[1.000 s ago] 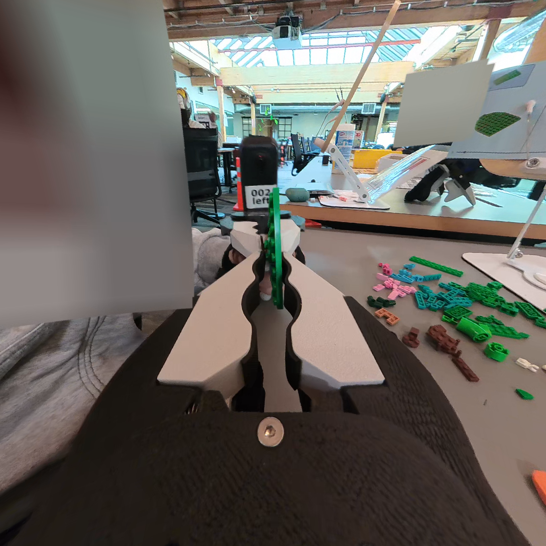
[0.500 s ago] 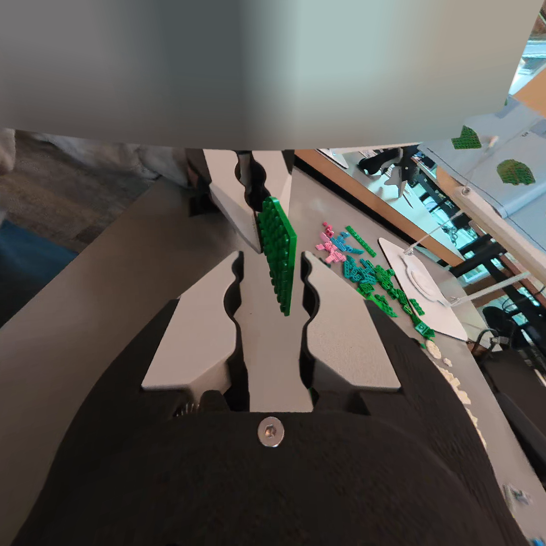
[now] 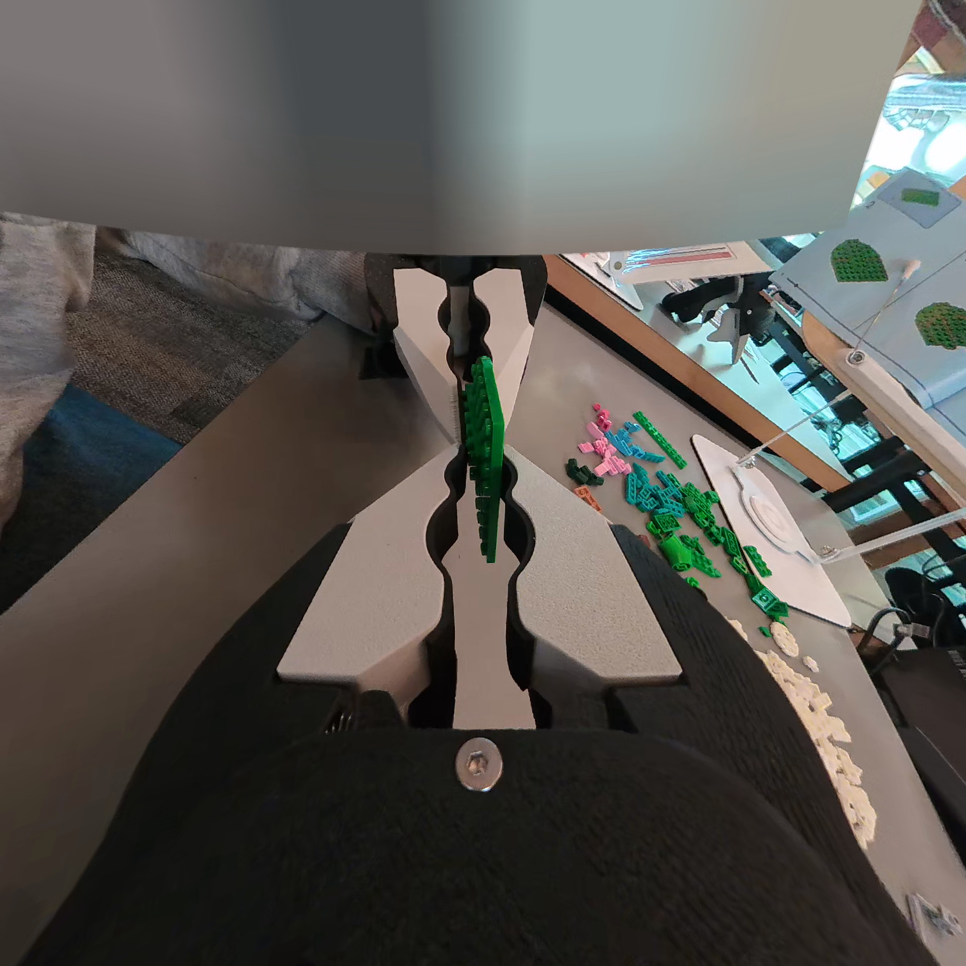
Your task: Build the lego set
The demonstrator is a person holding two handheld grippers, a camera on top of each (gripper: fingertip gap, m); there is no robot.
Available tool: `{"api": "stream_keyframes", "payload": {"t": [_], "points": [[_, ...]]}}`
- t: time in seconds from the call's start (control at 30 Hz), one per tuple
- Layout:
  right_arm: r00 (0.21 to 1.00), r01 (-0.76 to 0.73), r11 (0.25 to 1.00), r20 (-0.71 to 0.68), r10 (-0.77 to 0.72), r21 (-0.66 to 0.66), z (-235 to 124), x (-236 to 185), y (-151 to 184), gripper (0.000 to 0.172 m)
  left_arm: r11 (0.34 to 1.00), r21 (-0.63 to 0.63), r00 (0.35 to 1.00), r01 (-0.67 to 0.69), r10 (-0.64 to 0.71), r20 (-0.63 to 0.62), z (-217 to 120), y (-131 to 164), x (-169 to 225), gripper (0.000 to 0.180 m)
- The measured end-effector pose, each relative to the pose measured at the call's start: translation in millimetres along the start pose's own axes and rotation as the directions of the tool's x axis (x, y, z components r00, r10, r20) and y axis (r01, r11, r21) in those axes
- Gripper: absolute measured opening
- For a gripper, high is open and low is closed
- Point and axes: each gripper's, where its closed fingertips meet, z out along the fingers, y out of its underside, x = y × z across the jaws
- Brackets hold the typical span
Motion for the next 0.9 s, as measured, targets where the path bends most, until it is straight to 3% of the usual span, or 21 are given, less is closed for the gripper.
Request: {"api": "stream_keyframes", "payload": {"t": [0.33, 0.67, 0.9], "points": [[1.000, -0.003, 1.000, 0.031, 0.003, -0.001, 0, -4, -2, 0.006, 1.000, 0.014, 0.999, 0.021, -0.020, -0.026, -1, -2, 2, 0.005], [0.985, -0.065, 0.998, 0.160, 0.066, -0.011, -2, -22, -1, 0.006, 1.000, -0.017, 0.989, 0.024, -0.026, -0.147, 0, 0, 20, 0.006], [0.989, -0.089, 0.996, 0.120, 0.087, 0.009, -3, -14, -3, 0.006, 1.000, 0.004, 0.997, 0.012, -0.012, -0.074, 0, -3, 12, 0.006]]}}
